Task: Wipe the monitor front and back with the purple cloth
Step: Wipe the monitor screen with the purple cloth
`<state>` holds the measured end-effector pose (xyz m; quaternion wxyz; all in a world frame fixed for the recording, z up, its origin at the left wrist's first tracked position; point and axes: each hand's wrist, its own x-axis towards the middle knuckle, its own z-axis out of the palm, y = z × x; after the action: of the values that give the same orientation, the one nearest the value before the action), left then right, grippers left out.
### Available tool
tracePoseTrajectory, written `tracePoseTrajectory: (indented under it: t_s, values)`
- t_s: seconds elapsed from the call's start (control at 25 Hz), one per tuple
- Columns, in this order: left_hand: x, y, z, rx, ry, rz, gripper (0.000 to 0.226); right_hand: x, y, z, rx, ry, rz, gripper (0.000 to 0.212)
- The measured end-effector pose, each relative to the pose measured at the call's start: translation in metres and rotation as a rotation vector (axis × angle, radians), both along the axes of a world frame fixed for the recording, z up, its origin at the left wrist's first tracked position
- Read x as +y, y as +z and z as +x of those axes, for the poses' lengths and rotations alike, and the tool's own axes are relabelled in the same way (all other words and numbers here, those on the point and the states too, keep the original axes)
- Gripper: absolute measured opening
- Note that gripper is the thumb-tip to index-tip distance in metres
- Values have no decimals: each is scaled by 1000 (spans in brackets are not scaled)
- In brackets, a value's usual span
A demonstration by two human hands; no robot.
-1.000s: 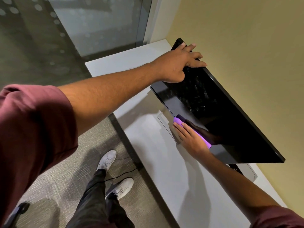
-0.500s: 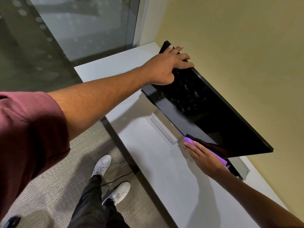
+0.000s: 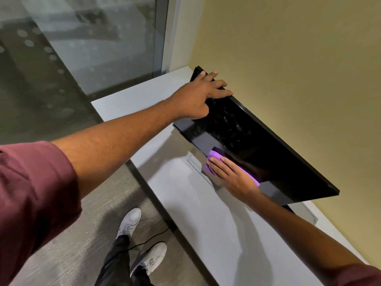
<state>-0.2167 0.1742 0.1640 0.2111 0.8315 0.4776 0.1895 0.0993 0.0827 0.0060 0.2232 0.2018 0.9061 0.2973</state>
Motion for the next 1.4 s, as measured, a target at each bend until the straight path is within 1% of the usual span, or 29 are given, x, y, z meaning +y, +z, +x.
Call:
tracePoseTrajectory:
  t_s: [0.12,0.28,0.32,0.4,0.48,0.52,0.6,0.68,0.76,0.88,0.96,1.04,1.16,1.24,1.32,1.4]
  values:
    - [-2,3,-1,-19,-4,-25,98,-11,21,21,39,-30,29,76]
    - [-1,3,-2,-40,-7,-29,100,-37,62,61,190,-133,96,70]
    - [-1,4,-1,-43,-9,-25,99,-43,74,73,219,-156,122,71]
    - [0,4,0,-51,-12,-23,98,-53,97,94,265,-198,157,81]
    - [0,5,2,-56,-5,-33,98,-58,118,110,270,-228,200,93]
    - [0,5,2,-59,-4,-39,99,-57,128,114,257,-233,217,95]
    - [0,4,2,-61,3,-45,99,-52,142,110,249,-215,240,87]
    - [1,3,3,-62,9,-51,100,-42,146,99,279,-176,258,71]
    - [1,3,3,-62,10,-54,100,-28,147,80,289,-146,269,64]
    - [0,3,3,-60,12,-56,100,-12,140,49,242,-111,274,70]
    - [0,4,2,-58,4,-54,100,-7,129,38,197,-94,240,76]
    - [-1,5,2,-58,1,-57,100,-10,117,44,128,-75,167,77]
    - [-1,4,1,-64,5,-63,100,-29,105,74,38,-53,91,78]
    - [-1,5,1,-72,1,-76,100,-46,107,98,61,-91,80,86]
    - [-1,7,2,-69,-4,-88,100,-58,115,117,131,-160,127,95]
    - [-1,10,2,-62,0,-101,100,-60,128,121,188,-209,182,94]
